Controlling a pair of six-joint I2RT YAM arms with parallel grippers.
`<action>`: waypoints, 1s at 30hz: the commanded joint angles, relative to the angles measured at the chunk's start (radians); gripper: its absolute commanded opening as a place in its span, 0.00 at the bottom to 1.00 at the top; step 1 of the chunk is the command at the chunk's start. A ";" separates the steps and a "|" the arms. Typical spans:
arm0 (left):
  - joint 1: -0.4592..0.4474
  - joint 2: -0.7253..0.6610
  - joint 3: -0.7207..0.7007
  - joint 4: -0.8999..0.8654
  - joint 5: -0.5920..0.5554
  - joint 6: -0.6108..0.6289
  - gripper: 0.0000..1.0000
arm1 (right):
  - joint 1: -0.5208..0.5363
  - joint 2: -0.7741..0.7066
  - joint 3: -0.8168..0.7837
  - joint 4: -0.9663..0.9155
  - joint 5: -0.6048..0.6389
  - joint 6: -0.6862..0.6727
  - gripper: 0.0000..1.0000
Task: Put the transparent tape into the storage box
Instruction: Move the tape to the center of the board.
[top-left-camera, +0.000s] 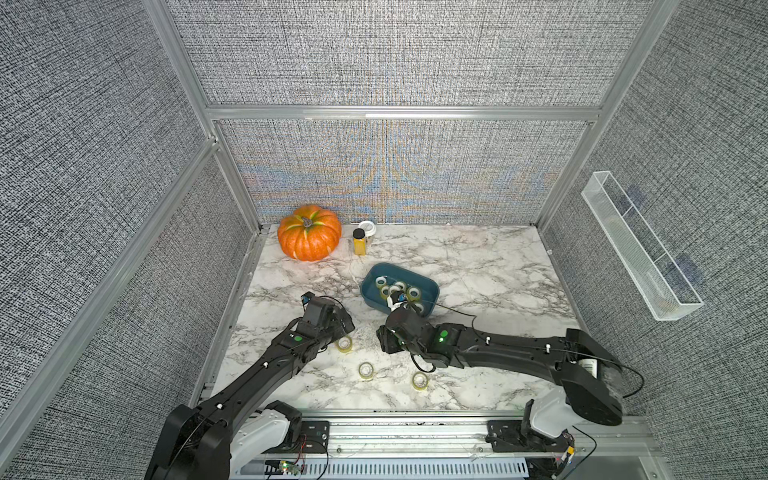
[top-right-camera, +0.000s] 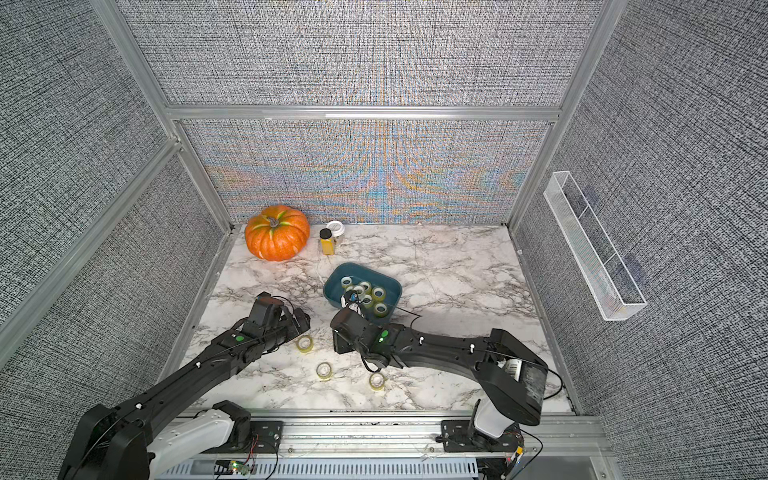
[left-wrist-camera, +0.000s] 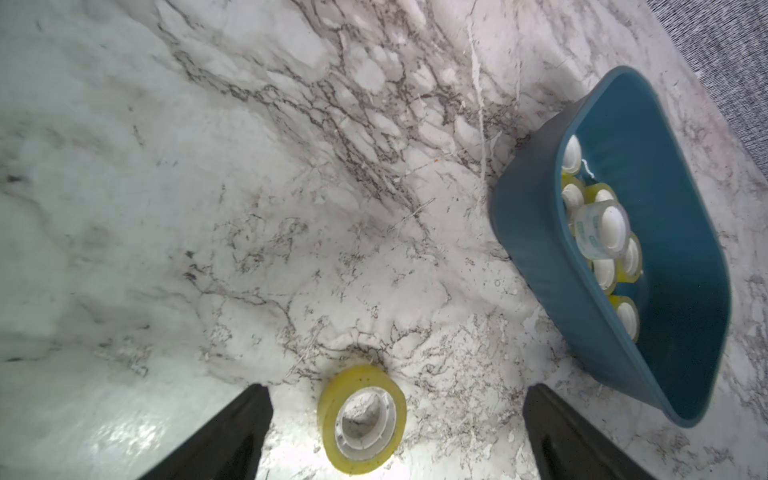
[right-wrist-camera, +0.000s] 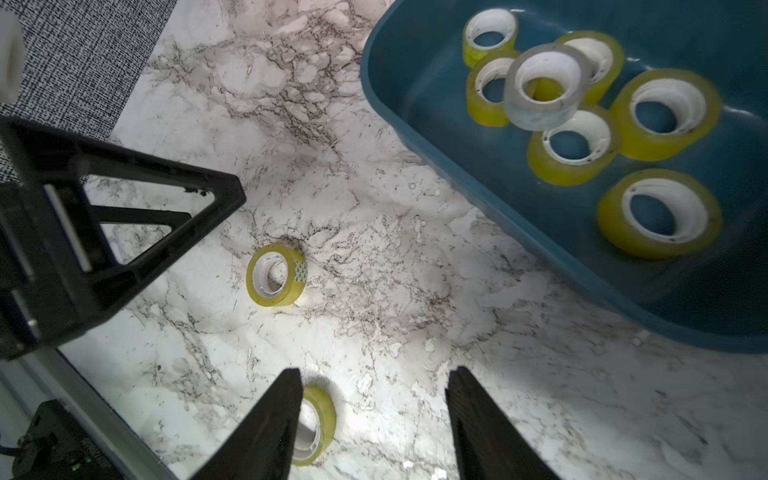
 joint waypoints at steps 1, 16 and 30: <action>0.008 0.025 -0.010 -0.038 0.056 0.011 0.89 | -0.009 0.021 0.002 0.022 -0.050 -0.012 0.61; -0.022 0.209 -0.009 0.030 0.188 0.040 0.89 | -0.078 -0.140 -0.212 0.044 -0.058 -0.045 0.59; -0.035 0.270 0.076 -0.120 0.113 0.074 0.84 | -0.086 -0.218 -0.314 0.067 -0.038 -0.042 0.59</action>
